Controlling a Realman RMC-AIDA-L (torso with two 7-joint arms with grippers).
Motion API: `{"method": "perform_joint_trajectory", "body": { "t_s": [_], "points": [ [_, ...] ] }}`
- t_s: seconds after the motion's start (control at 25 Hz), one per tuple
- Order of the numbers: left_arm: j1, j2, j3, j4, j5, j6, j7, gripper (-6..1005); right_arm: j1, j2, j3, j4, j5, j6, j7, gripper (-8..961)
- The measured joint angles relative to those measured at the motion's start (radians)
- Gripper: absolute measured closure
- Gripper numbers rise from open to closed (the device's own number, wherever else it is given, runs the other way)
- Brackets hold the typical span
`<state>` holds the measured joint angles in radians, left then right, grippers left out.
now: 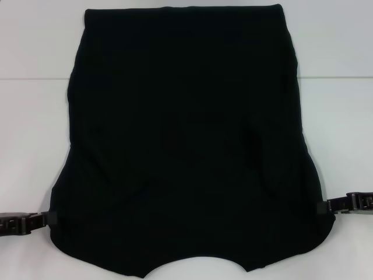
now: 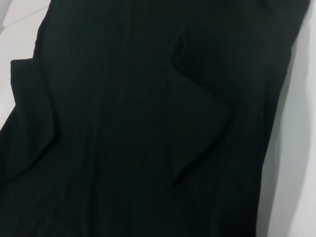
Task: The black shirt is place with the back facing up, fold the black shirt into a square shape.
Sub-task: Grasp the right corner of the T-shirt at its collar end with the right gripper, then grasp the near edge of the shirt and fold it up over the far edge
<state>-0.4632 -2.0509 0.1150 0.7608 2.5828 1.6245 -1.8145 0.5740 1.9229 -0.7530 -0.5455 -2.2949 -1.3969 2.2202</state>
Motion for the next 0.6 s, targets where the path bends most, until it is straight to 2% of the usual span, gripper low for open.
{"method": "perform_joint_trajectory", "body": {
  "t_s": [0.32,0.6],
  "points": [
    [-0.005,0.0,0.0,0.0,-0.002,0.001,0.0,961,-0.016,0.003,0.005,-0.009,0.004,0.006,-0.012,841],
    [0.0,0.001,-0.03,0.002,-0.011,0.051,-0.003,960,-0.049,0.005,0.038,-0.008,0.005,-0.02,-0.063,885]
  ]
}}
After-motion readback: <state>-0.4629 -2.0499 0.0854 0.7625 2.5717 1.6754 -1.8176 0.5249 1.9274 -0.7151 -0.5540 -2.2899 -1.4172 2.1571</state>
